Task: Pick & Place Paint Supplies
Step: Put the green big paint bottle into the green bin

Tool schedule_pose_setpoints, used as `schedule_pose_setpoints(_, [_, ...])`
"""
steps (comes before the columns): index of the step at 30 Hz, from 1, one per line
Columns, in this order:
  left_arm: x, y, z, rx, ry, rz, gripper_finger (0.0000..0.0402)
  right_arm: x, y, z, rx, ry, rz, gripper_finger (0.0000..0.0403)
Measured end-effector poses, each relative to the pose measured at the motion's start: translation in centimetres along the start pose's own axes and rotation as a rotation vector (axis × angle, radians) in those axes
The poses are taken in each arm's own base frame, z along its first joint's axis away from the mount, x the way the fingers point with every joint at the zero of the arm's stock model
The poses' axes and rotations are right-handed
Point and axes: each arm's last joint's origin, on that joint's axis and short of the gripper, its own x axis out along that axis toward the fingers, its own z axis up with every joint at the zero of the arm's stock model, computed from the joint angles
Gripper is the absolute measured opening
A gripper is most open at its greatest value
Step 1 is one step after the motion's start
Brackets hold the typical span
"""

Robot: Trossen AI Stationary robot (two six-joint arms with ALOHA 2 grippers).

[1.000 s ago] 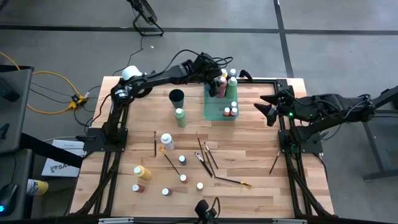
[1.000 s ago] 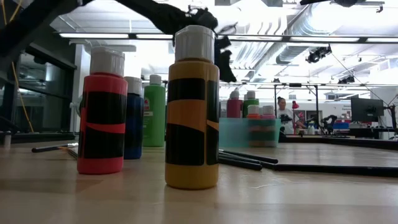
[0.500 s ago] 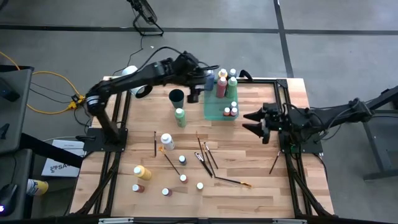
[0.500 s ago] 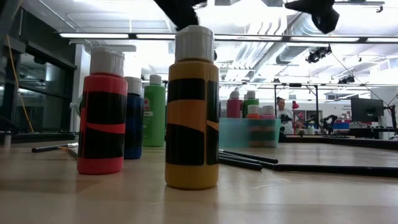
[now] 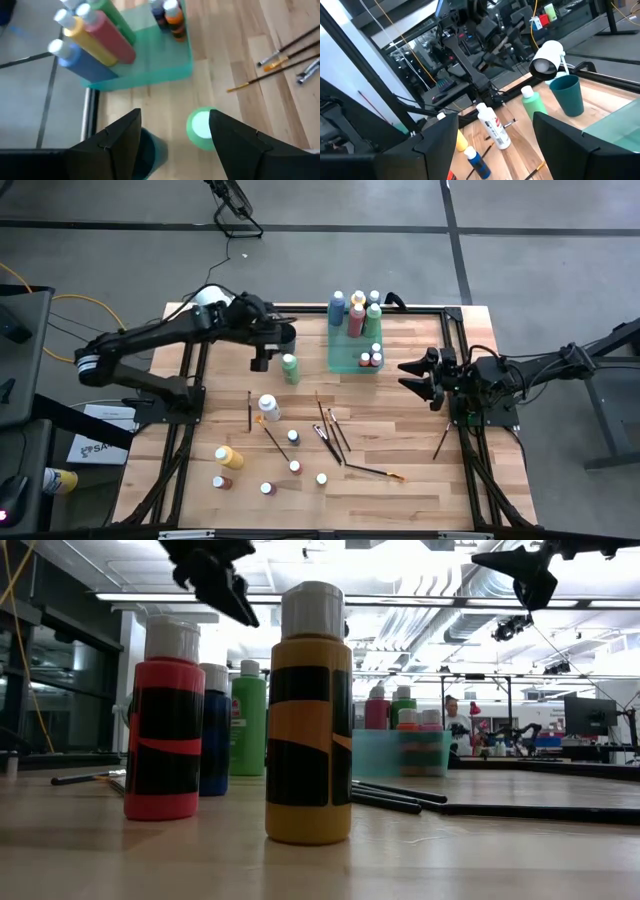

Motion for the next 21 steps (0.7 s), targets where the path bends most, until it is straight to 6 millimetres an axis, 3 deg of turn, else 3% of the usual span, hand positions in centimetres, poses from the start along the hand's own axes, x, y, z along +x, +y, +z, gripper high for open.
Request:
schedule_pose_setpoints(4, [1.4, -1.1, -1.4, 0.030, 0.021, -0.123, 0.0227, 0.0, 0.0, 0.0, -0.001, -0.001, -0.004, 0.0252])
schedule_pose_setpoints(8, [3.1, -1.5, -2.6, 0.007, 0.066, -0.133, 0.0227, 0.0, 0.0, 0.0, 0.003, 0.001, -0.005, 0.0252])
schedule_pose_setpoints(21, [6.4, -0.7, -3.4, -0.040, 0.041, -0.187, 0.0227, 0.1, 0.0, -0.1, 0.009, 0.004, -0.002, 0.0252])
